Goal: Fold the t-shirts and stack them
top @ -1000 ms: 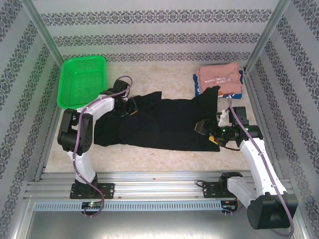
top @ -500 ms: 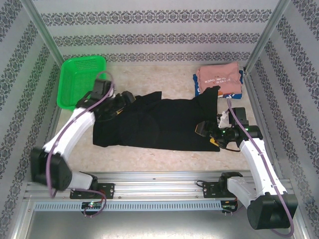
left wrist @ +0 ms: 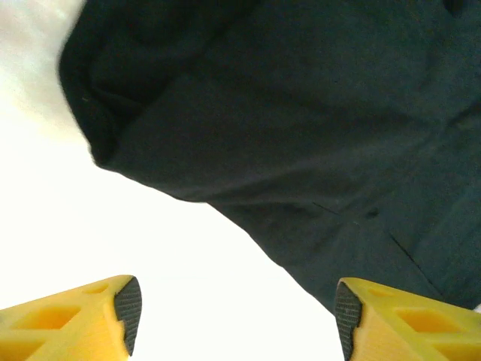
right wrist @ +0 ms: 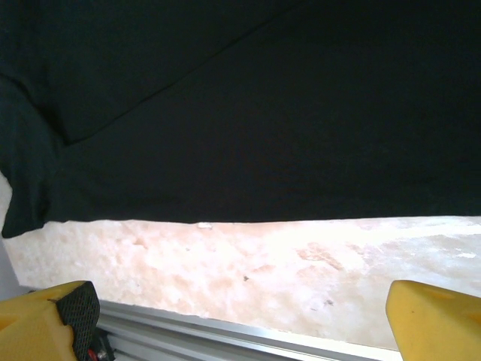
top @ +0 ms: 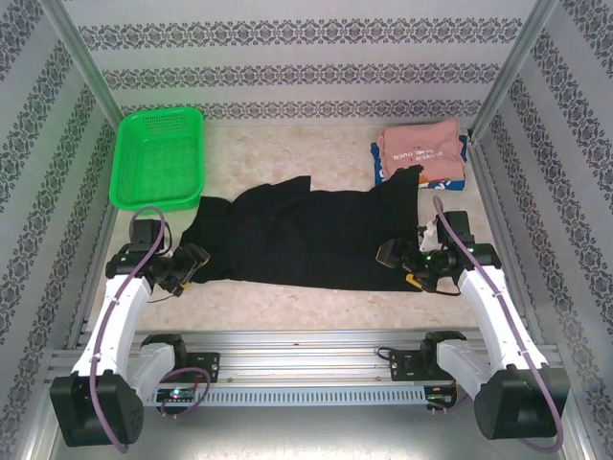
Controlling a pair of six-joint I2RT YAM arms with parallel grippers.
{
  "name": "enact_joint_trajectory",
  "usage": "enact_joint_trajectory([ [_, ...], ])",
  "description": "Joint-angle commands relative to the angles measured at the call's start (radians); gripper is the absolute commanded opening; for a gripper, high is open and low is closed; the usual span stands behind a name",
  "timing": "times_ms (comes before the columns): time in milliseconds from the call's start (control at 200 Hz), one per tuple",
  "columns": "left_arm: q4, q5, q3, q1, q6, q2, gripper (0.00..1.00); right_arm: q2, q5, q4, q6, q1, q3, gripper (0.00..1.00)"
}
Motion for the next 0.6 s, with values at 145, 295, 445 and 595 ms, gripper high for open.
enact_joint_trajectory([
  [145, 0.011, -0.072, -0.037, 0.099, 0.080, 0.062, 0.64, 0.031, 0.158, -0.031, 0.070, -0.047, -0.025, 0.97],
  [295, 0.082, -0.086, -0.081, 0.126, 0.088, 0.111, 0.62, 0.048, 0.217, -0.009, 0.105, -0.055, -0.042, 0.96],
  [445, 0.186, -0.101, -0.094, 0.129, 0.072, 0.163, 0.57, 0.067, 0.285, 0.011, 0.132, -0.058, -0.055, 0.94],
  [595, 0.282, -0.092, -0.106, 0.134, 0.060, 0.230, 0.50, 0.102, 0.316, 0.039, 0.151, -0.058, -0.082, 0.89],
])
